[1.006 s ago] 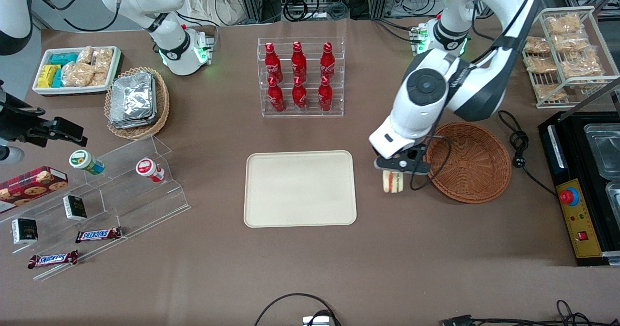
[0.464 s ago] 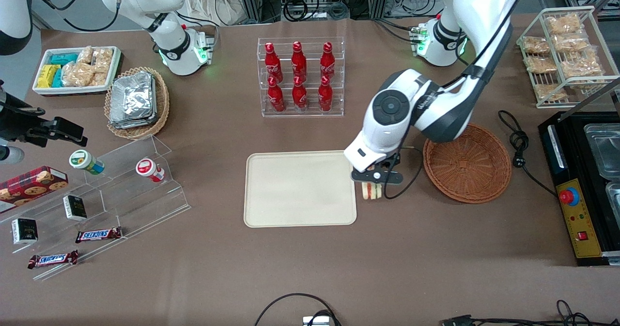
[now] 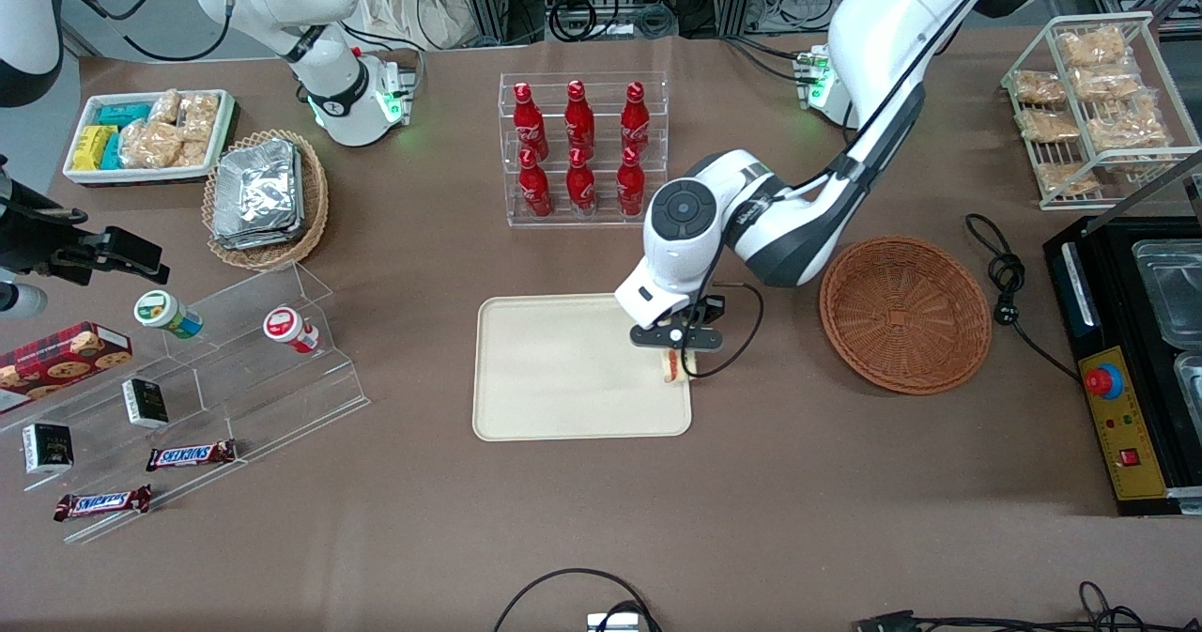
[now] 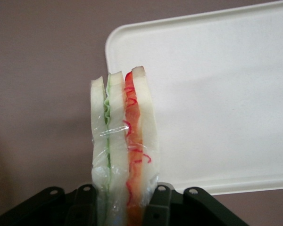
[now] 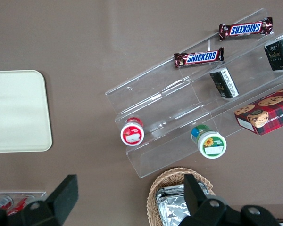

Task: Place sandwich from basket to tray
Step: 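Lower the sandwich onto the cream tray with the left gripper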

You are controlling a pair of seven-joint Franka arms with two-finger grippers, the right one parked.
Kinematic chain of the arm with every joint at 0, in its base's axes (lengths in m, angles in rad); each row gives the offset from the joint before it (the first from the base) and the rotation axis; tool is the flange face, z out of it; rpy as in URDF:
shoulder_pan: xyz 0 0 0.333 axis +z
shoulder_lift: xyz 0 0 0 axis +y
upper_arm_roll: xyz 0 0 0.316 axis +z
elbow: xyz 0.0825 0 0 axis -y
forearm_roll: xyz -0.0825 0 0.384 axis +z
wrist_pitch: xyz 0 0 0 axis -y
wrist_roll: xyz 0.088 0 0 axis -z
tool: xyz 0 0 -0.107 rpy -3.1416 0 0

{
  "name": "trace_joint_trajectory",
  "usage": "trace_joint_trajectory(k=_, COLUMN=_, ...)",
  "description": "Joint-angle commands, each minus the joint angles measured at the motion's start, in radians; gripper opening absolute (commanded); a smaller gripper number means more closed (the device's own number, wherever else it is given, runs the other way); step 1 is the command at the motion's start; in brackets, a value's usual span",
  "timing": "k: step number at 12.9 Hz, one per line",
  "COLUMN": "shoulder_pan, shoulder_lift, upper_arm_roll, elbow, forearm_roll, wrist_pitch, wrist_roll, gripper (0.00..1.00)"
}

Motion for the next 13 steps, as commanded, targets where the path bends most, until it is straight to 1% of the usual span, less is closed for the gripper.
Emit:
trace_joint_trajectory(k=1, shoulder_pan=-0.028, shoulder_lift=0.063, upper_arm_roll=0.004, elbow=0.041, forearm_roll=0.054, wrist_pitch=0.034, wrist_roll=-0.074, gripper=0.28)
trace_joint_trajectory(k=2, shoulder_pan=-0.037, shoulder_lift=0.077, upper_arm_roll=0.004, elbow=0.041, forearm_roll=0.07, wrist_pitch=0.057, wrist_roll=-0.086, gripper=0.28)
trace_joint_trajectory(k=5, shoulder_pan=-0.042, shoulder_lift=0.121, upper_arm_roll=0.004, elbow=0.043, forearm_roll=0.08, wrist_pitch=0.123, wrist_roll=-0.09, gripper=0.28)
trace_joint_trajectory(k=9, shoulder_pan=-0.043, shoulder_lift=0.156, upper_arm_roll=0.006, elbow=0.043, forearm_roll=0.095, wrist_pitch=0.166, wrist_roll=-0.091, gripper=0.28)
trace_joint_trajectory(k=13, shoulder_pan=-0.049, shoulder_lift=0.176, upper_arm_roll=0.007, elbow=0.043, forearm_roll=0.095, wrist_pitch=0.168, wrist_roll=-0.091, gripper=0.29)
